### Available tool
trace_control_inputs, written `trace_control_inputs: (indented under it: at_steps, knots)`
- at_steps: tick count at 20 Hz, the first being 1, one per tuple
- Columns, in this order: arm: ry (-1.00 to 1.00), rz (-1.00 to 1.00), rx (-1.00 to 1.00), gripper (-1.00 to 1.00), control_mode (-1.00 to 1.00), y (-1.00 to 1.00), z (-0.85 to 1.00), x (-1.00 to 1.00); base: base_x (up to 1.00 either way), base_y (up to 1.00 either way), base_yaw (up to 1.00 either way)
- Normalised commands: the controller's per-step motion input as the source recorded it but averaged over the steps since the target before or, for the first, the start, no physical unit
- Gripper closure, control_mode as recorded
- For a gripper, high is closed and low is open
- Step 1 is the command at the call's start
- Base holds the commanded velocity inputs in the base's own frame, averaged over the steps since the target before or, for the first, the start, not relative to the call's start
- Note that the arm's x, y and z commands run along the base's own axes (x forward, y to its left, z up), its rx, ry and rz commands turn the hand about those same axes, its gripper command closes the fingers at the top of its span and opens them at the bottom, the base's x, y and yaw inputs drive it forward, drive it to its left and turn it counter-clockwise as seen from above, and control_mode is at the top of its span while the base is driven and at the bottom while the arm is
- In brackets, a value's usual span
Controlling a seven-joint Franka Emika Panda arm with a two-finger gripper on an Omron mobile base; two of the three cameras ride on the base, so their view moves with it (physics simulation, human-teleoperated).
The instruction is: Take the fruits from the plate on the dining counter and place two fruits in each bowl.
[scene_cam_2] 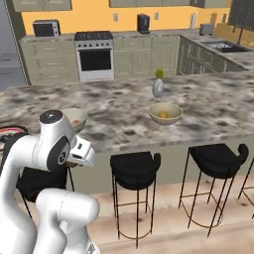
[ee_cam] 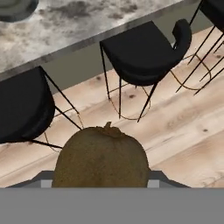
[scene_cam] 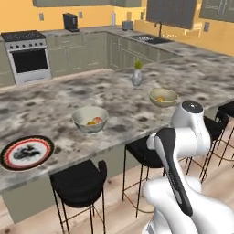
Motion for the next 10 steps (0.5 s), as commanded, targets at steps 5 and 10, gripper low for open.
trace_control_inputs:
  at_steps: [5, 10]
  knots:
    - [0.00, 0.00, 0.00, 1.00, 1.00, 0.00, 0.00, 0.00, 0.23, -1.00, 0.03]
    - [0.00, 0.00, 0.00, 1.00, 1.00, 0.00, 0.00, 0.00, 0.27, -1.00, 0.20]
